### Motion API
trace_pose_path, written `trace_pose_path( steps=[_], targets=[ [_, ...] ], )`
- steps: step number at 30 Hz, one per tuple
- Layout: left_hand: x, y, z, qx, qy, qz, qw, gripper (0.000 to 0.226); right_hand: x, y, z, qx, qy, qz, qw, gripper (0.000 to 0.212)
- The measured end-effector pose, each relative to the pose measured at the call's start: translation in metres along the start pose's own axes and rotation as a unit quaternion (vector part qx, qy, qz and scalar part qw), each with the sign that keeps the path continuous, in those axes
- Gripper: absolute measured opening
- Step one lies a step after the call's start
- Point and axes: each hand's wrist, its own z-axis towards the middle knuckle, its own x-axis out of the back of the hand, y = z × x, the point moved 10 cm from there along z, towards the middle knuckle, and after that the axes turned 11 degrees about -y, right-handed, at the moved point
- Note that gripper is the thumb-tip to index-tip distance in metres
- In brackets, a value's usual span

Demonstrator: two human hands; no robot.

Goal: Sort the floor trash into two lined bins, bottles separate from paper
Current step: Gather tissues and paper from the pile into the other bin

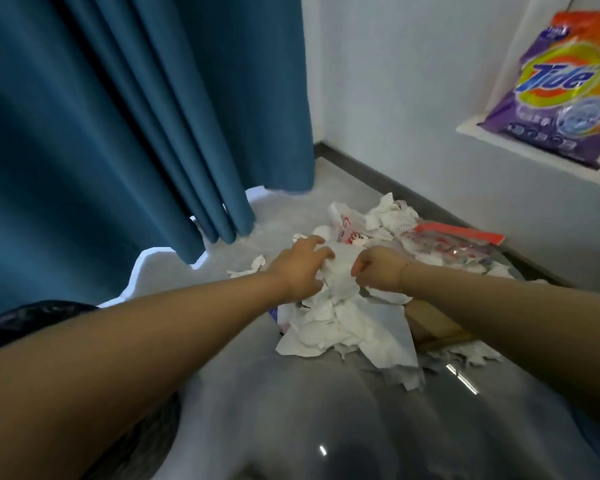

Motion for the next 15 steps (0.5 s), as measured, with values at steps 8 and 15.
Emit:
trace_pose_path(
  steps=[8, 15],
  targets=[
    [-0.071, -0.059, 0.028, 0.143, -0.074, -0.135, 0.978, 0.077, -0.005, 0.037, 0.003, 0.011, -0.02, -0.063, 0.998, 0.023],
    [-0.032, -0.083, 0.007, 0.17, 0.026, -0.065, 0.983, 0.02, 0.0, 0.012, -0.012, 0.059, -0.003, -0.078, 0.995, 0.019]
  ],
)
